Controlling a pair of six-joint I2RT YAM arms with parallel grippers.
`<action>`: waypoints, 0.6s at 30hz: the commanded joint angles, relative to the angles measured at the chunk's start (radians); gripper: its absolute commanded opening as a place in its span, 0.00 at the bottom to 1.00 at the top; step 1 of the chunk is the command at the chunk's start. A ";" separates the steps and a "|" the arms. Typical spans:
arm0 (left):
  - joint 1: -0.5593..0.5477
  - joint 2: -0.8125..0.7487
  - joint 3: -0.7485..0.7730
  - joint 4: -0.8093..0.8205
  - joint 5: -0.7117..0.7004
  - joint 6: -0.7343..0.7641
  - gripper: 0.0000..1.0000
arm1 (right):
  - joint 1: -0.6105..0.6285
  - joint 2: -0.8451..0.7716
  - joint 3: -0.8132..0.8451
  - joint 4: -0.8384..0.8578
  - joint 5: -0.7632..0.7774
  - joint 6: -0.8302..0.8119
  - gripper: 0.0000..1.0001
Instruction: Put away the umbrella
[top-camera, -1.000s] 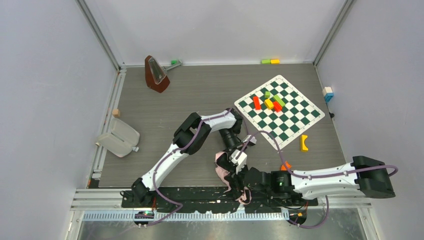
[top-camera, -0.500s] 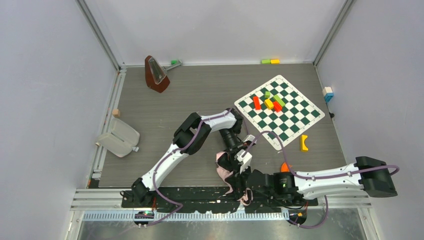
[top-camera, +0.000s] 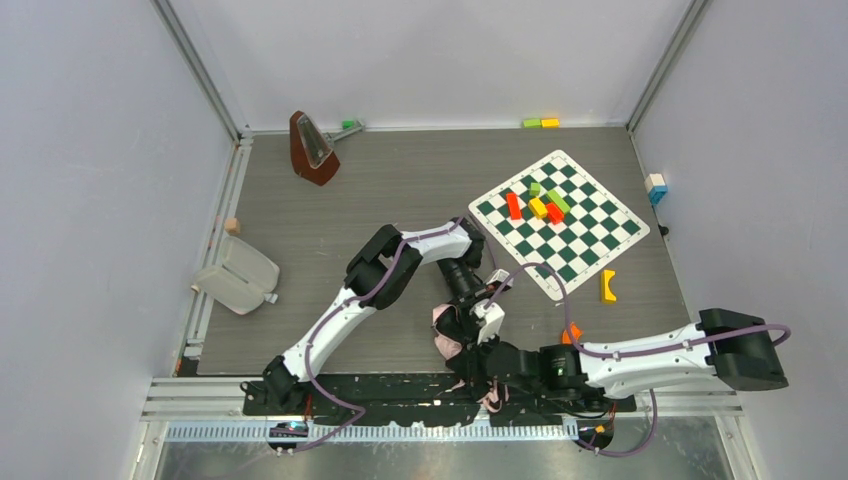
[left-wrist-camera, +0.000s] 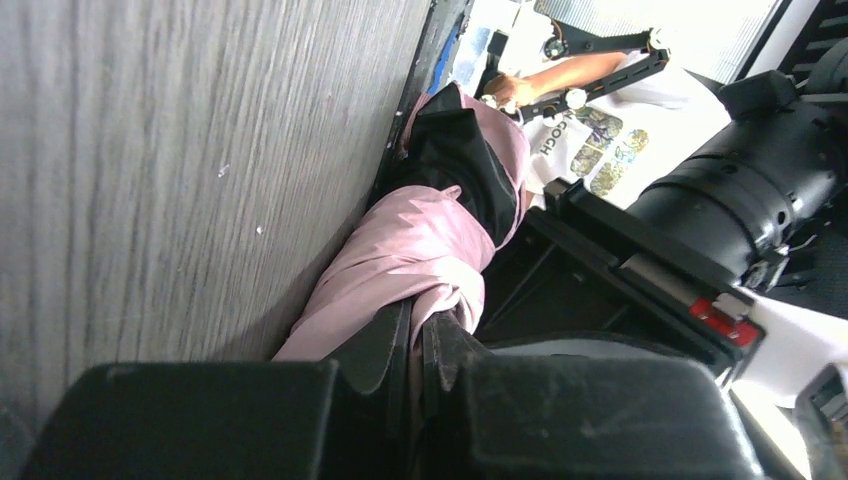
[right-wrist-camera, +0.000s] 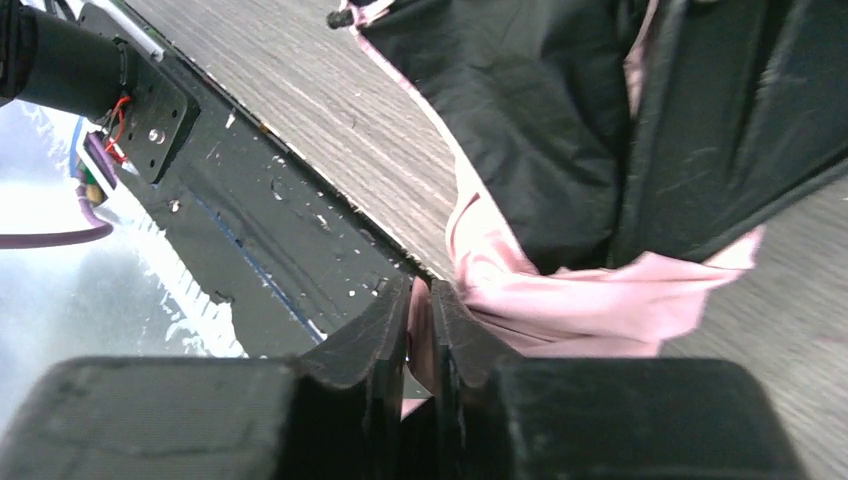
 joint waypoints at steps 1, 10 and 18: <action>0.004 0.089 -0.067 0.084 -0.074 -0.185 0.00 | 0.035 0.080 -0.033 -0.141 -0.122 0.138 0.27; 0.004 0.082 -0.085 0.079 -0.062 -0.161 0.00 | 0.035 -0.024 -0.030 -0.455 -0.119 0.394 0.42; 0.006 0.090 -0.056 0.041 -0.063 -0.132 0.00 | 0.035 0.087 0.032 -0.593 -0.214 0.456 0.44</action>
